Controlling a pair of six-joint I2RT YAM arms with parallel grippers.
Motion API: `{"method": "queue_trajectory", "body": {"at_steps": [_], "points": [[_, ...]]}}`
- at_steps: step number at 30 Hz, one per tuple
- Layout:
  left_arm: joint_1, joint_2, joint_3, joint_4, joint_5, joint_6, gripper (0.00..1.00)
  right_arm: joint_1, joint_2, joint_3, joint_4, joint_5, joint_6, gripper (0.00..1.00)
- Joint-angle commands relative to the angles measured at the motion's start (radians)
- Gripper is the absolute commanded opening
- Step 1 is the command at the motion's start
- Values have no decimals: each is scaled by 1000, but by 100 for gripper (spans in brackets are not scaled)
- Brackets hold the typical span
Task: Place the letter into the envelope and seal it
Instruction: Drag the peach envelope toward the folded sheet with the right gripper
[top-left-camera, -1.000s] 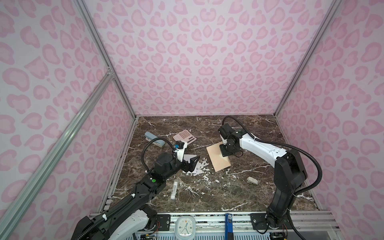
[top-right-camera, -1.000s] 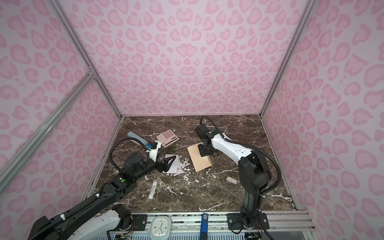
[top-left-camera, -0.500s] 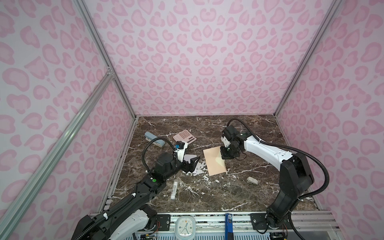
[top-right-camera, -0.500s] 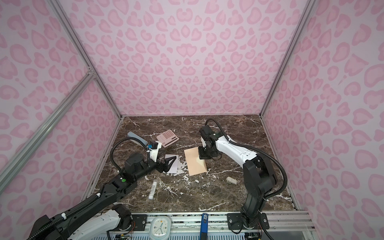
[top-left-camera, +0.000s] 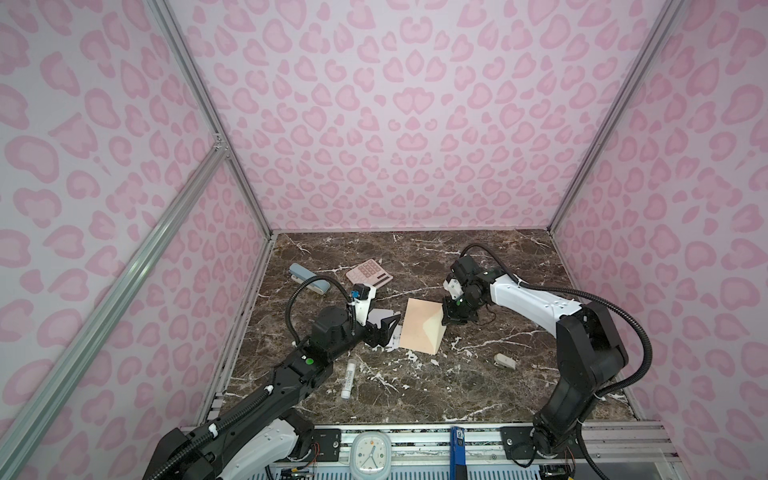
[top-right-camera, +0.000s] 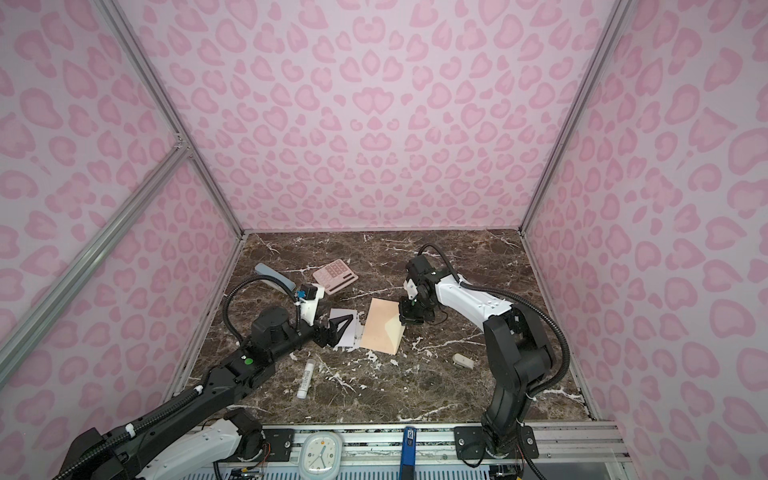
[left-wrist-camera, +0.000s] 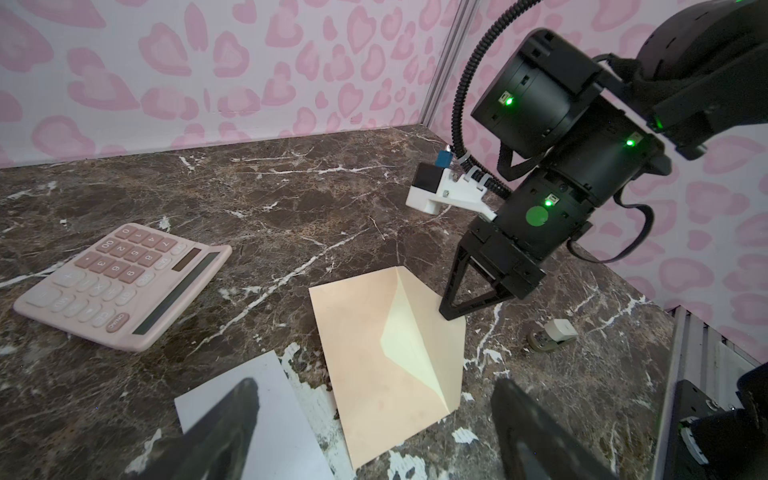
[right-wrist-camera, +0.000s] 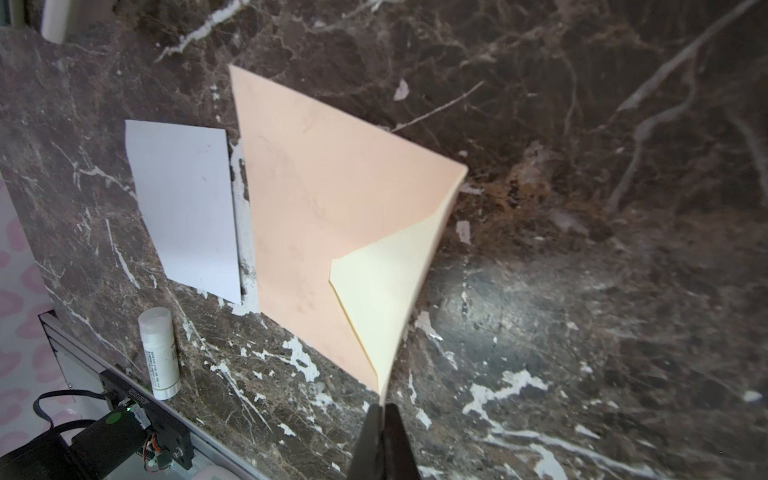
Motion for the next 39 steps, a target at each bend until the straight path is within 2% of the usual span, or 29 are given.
{"method": "queue_trajectory", "body": {"at_steps": [1,8,15,27,39], "points": [[-1,4,-1,55,9,-7,90,-15,20,-10,5,4,-40,0],[-5,34,9,60,16,-7,89,-34,83,-4,-39,91,-145,0],[-9,52,16,63,16,-4,89,-36,106,-9,-61,224,-183,3],[-11,57,15,59,12,-1,89,-30,109,-44,-15,250,-161,23],[-11,41,20,38,7,6,89,9,74,2,-39,301,-159,32]]}}
